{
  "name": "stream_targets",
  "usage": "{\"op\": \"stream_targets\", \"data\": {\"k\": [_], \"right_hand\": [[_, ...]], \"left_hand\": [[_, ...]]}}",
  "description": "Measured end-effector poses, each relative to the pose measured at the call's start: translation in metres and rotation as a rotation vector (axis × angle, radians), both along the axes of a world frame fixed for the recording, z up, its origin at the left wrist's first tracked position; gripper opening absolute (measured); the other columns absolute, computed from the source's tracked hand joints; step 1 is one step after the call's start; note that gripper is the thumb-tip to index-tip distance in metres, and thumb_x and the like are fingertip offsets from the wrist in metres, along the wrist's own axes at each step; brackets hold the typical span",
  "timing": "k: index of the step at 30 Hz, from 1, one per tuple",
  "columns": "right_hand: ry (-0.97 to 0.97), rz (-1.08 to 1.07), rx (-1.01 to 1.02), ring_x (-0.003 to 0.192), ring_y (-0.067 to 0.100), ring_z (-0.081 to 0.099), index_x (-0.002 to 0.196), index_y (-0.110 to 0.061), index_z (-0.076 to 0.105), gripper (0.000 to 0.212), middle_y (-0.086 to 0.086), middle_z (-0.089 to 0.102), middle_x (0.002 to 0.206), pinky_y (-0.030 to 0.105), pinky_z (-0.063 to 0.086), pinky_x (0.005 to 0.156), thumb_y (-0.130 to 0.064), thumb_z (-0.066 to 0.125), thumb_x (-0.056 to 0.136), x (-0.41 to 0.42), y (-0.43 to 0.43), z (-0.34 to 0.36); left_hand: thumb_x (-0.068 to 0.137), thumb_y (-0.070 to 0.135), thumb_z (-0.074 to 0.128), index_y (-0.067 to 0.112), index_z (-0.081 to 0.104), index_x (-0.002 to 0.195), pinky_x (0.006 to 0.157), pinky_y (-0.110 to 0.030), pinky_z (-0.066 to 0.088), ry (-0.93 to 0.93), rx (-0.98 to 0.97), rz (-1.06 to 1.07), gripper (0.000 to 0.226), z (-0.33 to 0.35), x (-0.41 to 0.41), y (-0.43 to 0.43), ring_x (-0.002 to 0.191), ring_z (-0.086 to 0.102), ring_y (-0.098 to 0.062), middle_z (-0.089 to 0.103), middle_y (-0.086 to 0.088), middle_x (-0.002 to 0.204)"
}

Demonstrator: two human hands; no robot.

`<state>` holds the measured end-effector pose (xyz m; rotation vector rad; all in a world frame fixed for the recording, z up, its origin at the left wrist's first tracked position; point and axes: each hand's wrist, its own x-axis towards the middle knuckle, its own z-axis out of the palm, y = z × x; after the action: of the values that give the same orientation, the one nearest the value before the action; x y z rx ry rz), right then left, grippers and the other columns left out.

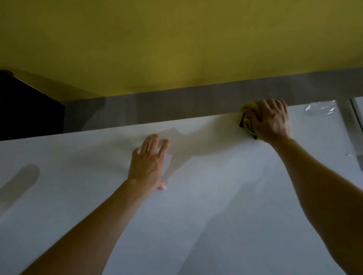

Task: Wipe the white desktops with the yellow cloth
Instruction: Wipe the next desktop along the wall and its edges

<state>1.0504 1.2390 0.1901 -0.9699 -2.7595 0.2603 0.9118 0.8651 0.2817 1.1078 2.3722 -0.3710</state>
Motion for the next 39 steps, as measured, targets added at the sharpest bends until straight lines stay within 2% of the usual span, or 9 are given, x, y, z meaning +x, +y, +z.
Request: {"op": "stream_targets", "data": {"k": [2,4,9,13,19,23,30,35,39], "right_hand": [[-0.048,-0.078,-0.006,0.100,0.039,0.056,0.094,-0.015,0.066,0.040,0.015,0.062,0.097,0.053,0.038,0.112,-0.051,0.053,0.100,-0.020,-0.030,-0.003],[-0.029,0.058,-0.047,0.098,0.037,0.057,0.091,-0.017,0.068,0.040,0.010,0.062,0.094,0.049,0.039,0.101,-0.054,0.054,0.097,-0.055,-0.079,-0.003],[0.007,0.380,-0.203,0.108,0.030,0.062,0.114,-0.024,0.070,0.051,0.001,0.070,0.113,0.045,0.041,0.103,-0.068,0.048,0.099,-0.127,-0.191,0.016],[0.067,0.462,-0.241,0.111,0.031,0.062,0.124,-0.024,0.069,0.048,0.003,0.071,0.117,0.043,0.042,0.104,-0.064,0.059,0.099,-0.087,-0.126,0.010],[-0.058,0.067,-0.057,0.108,0.041,0.060,0.113,-0.013,0.066,0.055,0.015,0.066,0.109,0.052,0.039,0.109,-0.063,0.043,0.101,0.028,0.049,0.007],[-0.191,-0.117,-0.072,0.117,0.035,0.054,0.108,-0.018,0.065,0.053,0.014,0.062,0.111,0.055,0.025,0.123,-0.062,0.038,0.100,-0.008,-0.004,0.019],[-0.117,0.219,-0.181,0.111,0.029,0.063,0.107,-0.029,0.069,0.057,0.001,0.071,0.113,0.047,0.041,0.105,-0.076,0.038,0.101,-0.118,-0.172,0.023],[-0.112,0.354,-0.258,0.119,0.031,0.061,0.120,-0.030,0.069,0.054,0.002,0.071,0.121,0.045,0.042,0.101,-0.076,0.051,0.098,-0.097,-0.122,0.016],[-0.122,0.153,-0.199,0.119,0.037,0.060,0.114,-0.025,0.068,0.059,0.009,0.070,0.121,0.046,0.041,0.103,-0.077,0.047,0.098,-0.017,0.007,0.011]], "left_hand": [[0.071,0.071,0.090,0.025,-0.009,0.171,0.131,-0.053,0.029,0.012,-0.001,-0.001,0.148,-0.004,0.002,-0.001,0.167,-0.001,-0.037,-0.013,-0.010,0.180],[0.071,0.073,0.088,0.027,-0.010,0.171,0.131,-0.053,0.029,0.022,0.003,-0.006,0.148,-0.003,0.001,-0.004,0.168,0.000,-0.036,-0.012,-0.009,0.180],[0.060,0.077,0.092,0.029,-0.004,0.170,0.126,-0.051,0.039,0.071,0.029,-0.009,0.153,-0.007,0.003,-0.002,0.165,0.017,-0.033,0.007,-0.008,0.179],[0.065,0.076,0.090,0.029,-0.009,0.170,0.128,-0.048,0.035,0.048,-0.013,-0.022,0.152,-0.002,0.004,-0.001,0.167,0.009,-0.033,-0.002,-0.008,0.180],[0.071,0.073,0.088,0.028,-0.014,0.171,0.131,-0.049,0.031,0.036,-0.005,-0.006,0.149,-0.001,0.003,-0.003,0.168,-0.001,-0.034,-0.013,-0.010,0.180],[0.072,0.070,0.089,0.029,-0.013,0.171,0.130,-0.050,0.031,0.030,0.020,-0.016,0.148,-0.003,0.002,-0.004,0.168,0.001,-0.034,-0.012,-0.009,0.180],[0.064,0.074,0.091,0.029,-0.003,0.170,0.125,-0.048,0.038,0.081,0.027,-0.016,0.149,0.002,0.005,-0.002,0.165,0.015,-0.031,0.003,-0.008,0.179],[0.063,0.066,0.096,0.027,0.003,0.170,0.122,-0.045,0.041,0.072,0.001,0.017,0.147,0.007,0.010,0.010,0.164,0.016,-0.031,0.005,-0.007,0.177],[0.066,0.054,0.100,0.027,0.003,0.171,0.123,-0.047,0.041,0.053,-0.009,0.094,0.145,0.007,0.014,0.013,0.167,0.005,-0.033,-0.005,-0.007,0.179]]}}
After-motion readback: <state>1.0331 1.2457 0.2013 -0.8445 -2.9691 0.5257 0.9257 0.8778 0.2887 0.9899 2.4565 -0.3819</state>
